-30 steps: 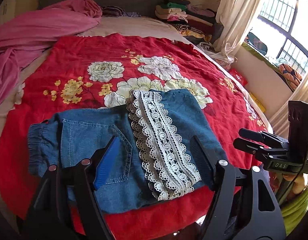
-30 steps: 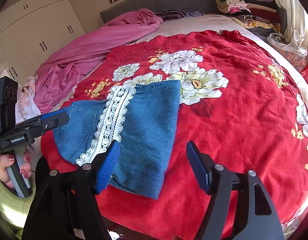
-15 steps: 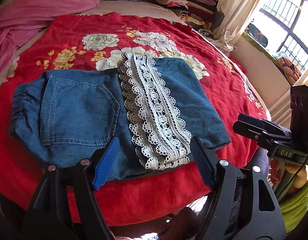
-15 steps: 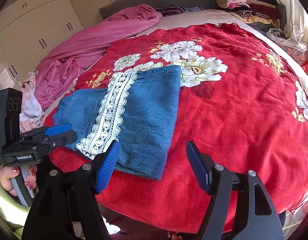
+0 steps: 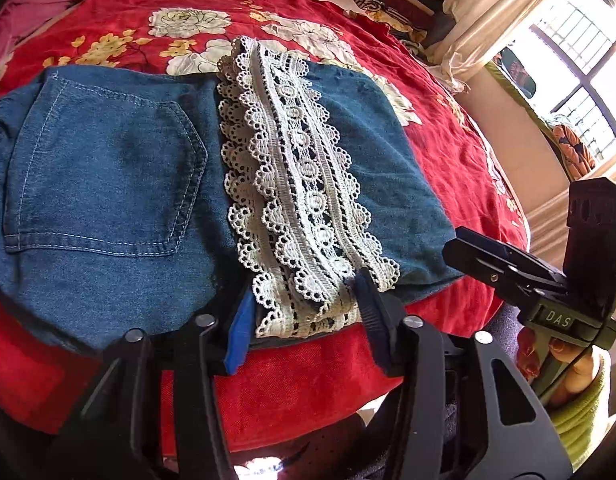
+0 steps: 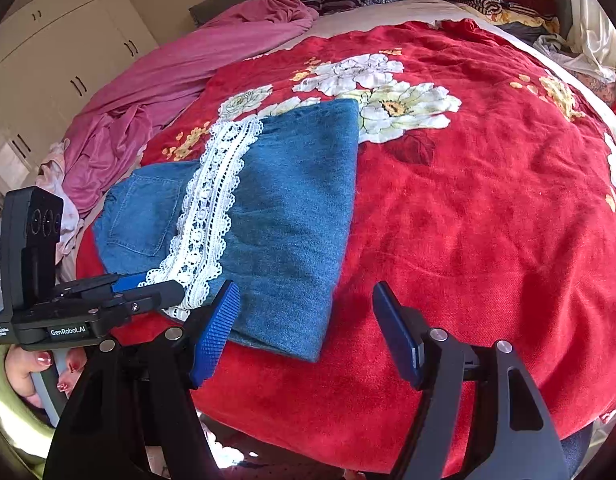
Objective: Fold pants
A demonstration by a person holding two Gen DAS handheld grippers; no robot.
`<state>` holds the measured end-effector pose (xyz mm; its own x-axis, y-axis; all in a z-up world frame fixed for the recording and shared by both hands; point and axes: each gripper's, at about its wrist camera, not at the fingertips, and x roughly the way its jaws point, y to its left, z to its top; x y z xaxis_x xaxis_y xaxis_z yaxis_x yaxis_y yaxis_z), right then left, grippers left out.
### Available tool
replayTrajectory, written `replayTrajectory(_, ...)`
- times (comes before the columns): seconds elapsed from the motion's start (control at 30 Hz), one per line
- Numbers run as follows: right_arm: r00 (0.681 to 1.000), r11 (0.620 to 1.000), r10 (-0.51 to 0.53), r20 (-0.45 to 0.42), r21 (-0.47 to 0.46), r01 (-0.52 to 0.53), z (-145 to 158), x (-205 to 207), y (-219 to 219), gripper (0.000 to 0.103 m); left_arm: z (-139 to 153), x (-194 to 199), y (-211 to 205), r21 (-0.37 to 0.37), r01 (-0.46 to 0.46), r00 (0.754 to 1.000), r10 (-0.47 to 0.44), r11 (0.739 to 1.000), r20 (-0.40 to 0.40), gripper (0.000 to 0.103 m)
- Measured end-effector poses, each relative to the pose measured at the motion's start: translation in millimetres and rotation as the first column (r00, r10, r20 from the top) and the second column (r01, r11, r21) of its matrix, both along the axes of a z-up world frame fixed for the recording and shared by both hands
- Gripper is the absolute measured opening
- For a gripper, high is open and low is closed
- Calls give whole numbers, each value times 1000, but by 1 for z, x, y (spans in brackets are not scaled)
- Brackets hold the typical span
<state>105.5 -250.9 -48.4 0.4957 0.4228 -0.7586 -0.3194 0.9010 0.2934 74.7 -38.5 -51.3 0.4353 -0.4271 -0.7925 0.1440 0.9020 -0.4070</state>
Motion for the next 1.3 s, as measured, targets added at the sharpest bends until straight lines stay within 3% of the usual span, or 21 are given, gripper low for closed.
replayTrajectory(0.1,1000,1000,-1,-9,-5,1,-7,-3,4,69,-2,1,8,-11,-14,1000,14,1000,-11,14)
replayTrajectory(0.27,998,999,52,23,11,-52,4,-14,17,69,17,-11,19,9,-9,999,8,1000,39,12)
replayTrajectory(0.33,997,997,76,21,-1,-76,1,-14,24,69,12,-9,20,23,-7,1000,6,1000,23,12)
replayTrajectory(0.4,998,997,69,-10,-19,-69,-8,-11,27,69,0,-6,19,33,-10,1000,10,999,-11,13)
replayTrajectory(0.5,998,998,59,-14,-7,-59,-8,-11,22,68,-2,-7,15,69,2,1000,-2,998,2,16)
replayTrajectory(0.77,994,997,47,98,-59,-41,16,-19,20,68,6,-12,12,113,9,1000,-12,994,27,22)
replayTrajectory(1.0,998,995,59,-4,-86,-59,-14,-14,30,68,15,-18,13,131,4,999,-10,991,41,24)
replayTrajectory(1.3,995,996,61,83,-66,-55,25,-28,28,68,39,-33,26,152,-34,995,18,988,103,33)
